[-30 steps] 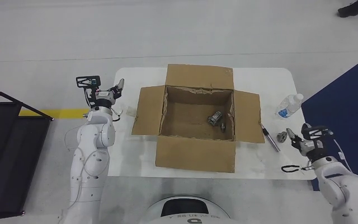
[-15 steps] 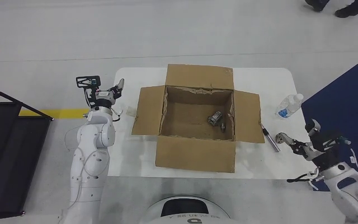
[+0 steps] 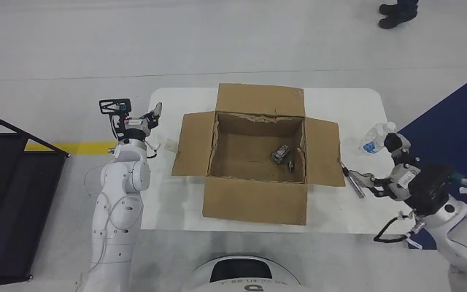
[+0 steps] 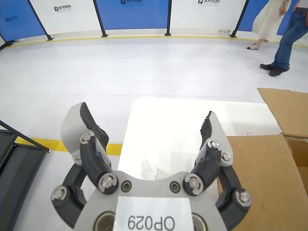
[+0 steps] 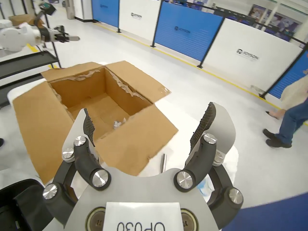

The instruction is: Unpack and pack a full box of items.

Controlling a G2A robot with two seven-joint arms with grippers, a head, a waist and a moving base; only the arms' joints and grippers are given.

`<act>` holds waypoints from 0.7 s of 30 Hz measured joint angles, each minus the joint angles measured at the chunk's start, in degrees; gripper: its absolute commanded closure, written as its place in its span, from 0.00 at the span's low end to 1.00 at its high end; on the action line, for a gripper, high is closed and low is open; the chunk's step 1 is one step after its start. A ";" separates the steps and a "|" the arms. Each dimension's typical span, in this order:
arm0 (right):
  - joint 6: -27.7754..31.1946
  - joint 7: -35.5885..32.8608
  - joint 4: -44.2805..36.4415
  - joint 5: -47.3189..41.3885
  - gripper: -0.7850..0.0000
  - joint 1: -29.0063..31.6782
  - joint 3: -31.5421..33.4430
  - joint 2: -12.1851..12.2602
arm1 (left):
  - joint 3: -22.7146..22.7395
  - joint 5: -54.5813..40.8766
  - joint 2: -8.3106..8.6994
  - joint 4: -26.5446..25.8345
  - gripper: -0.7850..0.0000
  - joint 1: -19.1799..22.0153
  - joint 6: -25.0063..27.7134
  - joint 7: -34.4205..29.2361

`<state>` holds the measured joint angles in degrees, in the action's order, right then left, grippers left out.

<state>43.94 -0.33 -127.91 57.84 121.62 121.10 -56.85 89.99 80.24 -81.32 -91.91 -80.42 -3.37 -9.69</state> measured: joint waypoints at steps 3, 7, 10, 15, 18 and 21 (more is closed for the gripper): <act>0.53 -9.80 -5.92 3.34 0.00 -2.64 -5.14 0.66 | 0.00 0.00 0.00 0.00 0.00 0.00 0.00 0.00; 0.55 -21.68 -6.79 6.37 0.00 -10.46 -16.41 1.49 | 0.00 0.00 0.00 0.00 0.00 0.00 0.00 0.00; -2.27 -30.04 -5.70 6.18 0.09 -17.32 -25.30 1.63 | 0.00 0.00 0.00 0.00 0.00 0.00 0.00 0.00; -8.50 -42.30 2.18 1.42 0.26 -30.25 -37.07 1.17 | 0.00 0.00 0.00 0.00 0.00 0.00 0.00 0.00; -12.03 -48.78 6.60 0.39 0.16 -37.33 -43.24 0.62 | 0.00 0.00 0.00 0.00 0.00 0.00 0.00 0.00; -16.39 -52.86 11.05 1.16 0.18 -43.08 -48.45 -0.12 | 0.00 0.00 0.00 0.00 0.00 0.00 0.00 0.00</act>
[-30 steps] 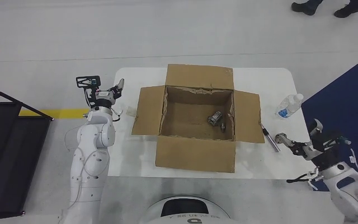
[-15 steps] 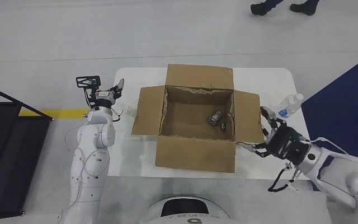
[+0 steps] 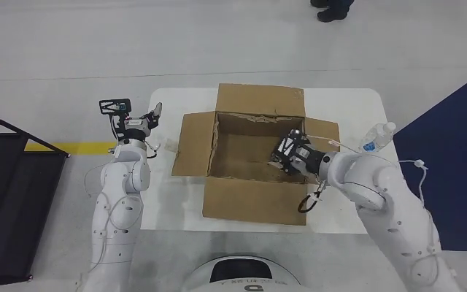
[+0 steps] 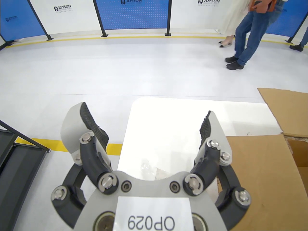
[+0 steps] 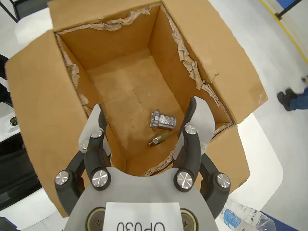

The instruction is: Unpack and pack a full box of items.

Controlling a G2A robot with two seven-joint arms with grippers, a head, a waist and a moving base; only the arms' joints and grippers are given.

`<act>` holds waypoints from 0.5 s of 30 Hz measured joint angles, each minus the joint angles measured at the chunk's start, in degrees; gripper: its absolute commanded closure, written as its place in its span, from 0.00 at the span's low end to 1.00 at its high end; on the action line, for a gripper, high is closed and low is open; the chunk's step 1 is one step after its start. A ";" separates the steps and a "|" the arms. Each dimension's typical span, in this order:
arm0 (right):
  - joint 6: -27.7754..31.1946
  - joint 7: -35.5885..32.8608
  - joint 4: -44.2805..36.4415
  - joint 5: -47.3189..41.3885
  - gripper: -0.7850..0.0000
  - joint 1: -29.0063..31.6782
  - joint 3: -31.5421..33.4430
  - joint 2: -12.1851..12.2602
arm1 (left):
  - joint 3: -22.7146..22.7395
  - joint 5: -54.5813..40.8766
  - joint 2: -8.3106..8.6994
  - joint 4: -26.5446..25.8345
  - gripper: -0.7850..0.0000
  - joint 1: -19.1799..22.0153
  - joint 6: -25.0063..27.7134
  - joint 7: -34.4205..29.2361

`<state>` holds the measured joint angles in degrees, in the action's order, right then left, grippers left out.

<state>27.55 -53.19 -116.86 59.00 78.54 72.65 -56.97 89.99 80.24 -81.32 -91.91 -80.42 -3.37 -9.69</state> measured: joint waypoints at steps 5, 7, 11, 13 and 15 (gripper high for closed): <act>-4.77 -5.26 5.69 5.56 0.11 -6.40 -8.43 -1.27 | 0.00 0.00 0.00 0.00 0.00 0.00 0.00 0.00; -6.00 -6.82 7.52 7.65 0.11 -8.34 -11.39 -1.80 | 0.00 0.00 0.00 0.00 0.00 0.00 0.00 0.00; -9.08 -8.33 12.71 11.98 0.36 -12.33 -17.24 -3.16 | 0.00 0.00 0.00 0.00 0.00 0.00 0.00 0.00; -10.22 -8.63 14.83 12.93 0.52 -13.66 -19.25 -3.74 | 0.00 0.00 0.00 0.00 0.00 0.00 0.00 0.00; -11.40 -8.60 17.09 13.86 0.54 -14.89 -21.17 -4.36 | 0.00 0.00 0.00 0.00 0.00 0.00 0.00 0.00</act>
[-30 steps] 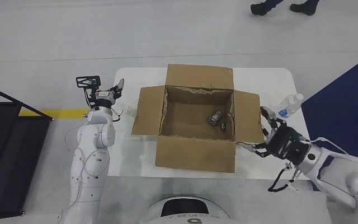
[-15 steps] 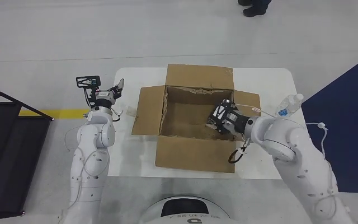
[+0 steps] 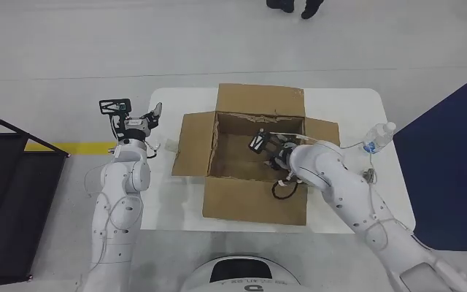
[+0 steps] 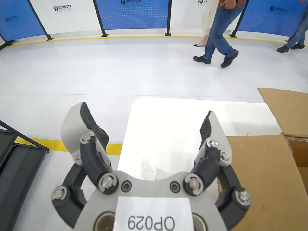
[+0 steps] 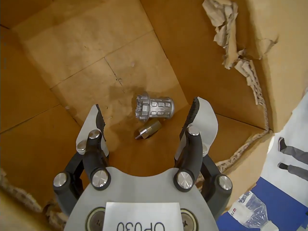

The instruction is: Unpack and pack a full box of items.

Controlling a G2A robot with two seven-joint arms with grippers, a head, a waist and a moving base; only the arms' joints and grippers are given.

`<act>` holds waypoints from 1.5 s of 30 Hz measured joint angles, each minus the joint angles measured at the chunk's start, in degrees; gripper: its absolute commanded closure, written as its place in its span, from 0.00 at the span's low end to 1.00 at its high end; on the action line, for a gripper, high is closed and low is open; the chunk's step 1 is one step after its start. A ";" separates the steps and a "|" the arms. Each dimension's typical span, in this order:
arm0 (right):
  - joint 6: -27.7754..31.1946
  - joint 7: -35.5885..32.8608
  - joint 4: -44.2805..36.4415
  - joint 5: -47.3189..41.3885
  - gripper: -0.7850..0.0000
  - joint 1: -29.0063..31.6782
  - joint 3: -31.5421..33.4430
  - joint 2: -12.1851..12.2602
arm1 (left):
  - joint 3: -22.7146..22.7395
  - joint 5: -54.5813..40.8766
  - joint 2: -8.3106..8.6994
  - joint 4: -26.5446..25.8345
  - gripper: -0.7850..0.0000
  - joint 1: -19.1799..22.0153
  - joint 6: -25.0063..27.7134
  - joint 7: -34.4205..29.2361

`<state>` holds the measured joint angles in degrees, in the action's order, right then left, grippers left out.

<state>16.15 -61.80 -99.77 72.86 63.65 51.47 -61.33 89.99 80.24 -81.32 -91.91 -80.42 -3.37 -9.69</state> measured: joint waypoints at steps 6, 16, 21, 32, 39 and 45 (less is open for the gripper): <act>-3.87 1.05 4.91 1.86 0.55 -1.68 -2.73 -1.30 | 0.00 0.00 0.00 0.00 0.00 0.00 0.00 0.00; -5.73 1.55 6.88 4.40 0.59 0.43 -3.73 -1.86 | 0.00 0.00 0.00 0.00 0.00 0.00 0.00 0.00; -7.61 1.26 6.59 6.65 0.79 1.19 -3.34 -2.01 | 0.00 0.00 0.00 0.00 0.00 0.00 0.00 0.00; -8.02 1.18 1.23 10.88 1.00 4.72 -2.61 -1.97 | 0.00 0.00 0.00 0.00 0.00 0.00 0.00 0.00; -4.06 8.27 -12.94 8.68 1.00 12.11 4.62 -0.11 | 0.00 0.00 0.00 0.00 0.00 0.00 0.00 0.00; 4.20 20.99 -24.33 -3.25 1.00 22.45 18.50 2.14 | 0.00 0.00 0.00 0.00 0.00 0.00 0.00 0.00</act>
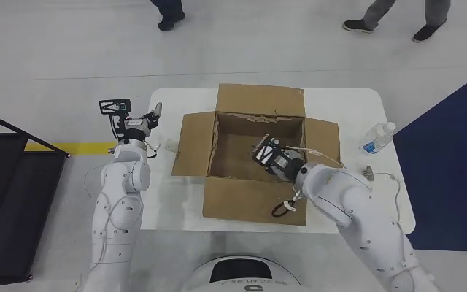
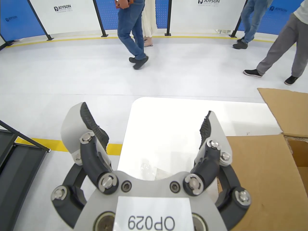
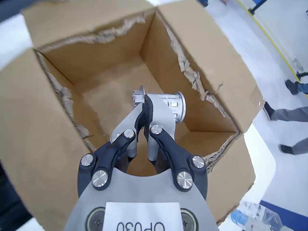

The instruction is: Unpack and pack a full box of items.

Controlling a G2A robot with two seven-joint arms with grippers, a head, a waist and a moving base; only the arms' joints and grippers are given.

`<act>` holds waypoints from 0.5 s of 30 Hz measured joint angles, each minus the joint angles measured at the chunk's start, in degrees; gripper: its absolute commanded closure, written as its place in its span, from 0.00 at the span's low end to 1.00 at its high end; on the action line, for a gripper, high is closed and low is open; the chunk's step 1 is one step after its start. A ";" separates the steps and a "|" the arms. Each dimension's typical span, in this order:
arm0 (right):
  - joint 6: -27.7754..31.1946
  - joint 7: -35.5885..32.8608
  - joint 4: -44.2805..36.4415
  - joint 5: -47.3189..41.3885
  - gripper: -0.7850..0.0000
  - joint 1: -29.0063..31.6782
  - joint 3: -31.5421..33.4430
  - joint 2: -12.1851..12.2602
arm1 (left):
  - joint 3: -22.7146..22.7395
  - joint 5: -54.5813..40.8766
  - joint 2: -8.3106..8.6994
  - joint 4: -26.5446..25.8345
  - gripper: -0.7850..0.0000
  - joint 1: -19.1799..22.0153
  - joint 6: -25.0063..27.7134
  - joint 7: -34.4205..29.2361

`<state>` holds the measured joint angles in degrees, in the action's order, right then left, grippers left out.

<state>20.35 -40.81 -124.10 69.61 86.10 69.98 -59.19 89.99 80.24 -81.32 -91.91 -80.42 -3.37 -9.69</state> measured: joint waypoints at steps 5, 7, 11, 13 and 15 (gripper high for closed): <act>14.38 13.48 0.21 -20.23 1.00 9.23 15.42 1.46 | 0.00 0.00 0.00 0.00 0.00 0.00 0.00 0.00; 22.84 17.38 3.37 -30.06 1.00 12.26 21.05 2.02 | 0.00 0.00 0.00 0.00 0.00 0.00 0.00 0.00; 37.28 19.35 11.31 -49.25 1.00 17.70 30.35 3.49 | 0.00 0.00 0.00 0.00 0.00 0.00 0.00 0.00; 37.90 17.67 13.34 -56.96 1.00 19.00 32.62 4.35 | 0.00 0.00 0.00 0.00 0.00 0.00 0.00 0.00; 37.69 16.04 15.33 -63.23 1.00 19.79 34.01 5.04 | 0.00 0.00 0.00 0.00 0.00 0.00 0.00 0.00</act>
<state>58.04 -24.77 -108.77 6.38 105.89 103.98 -54.15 89.99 80.24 -81.32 -91.91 -80.42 -3.37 -9.69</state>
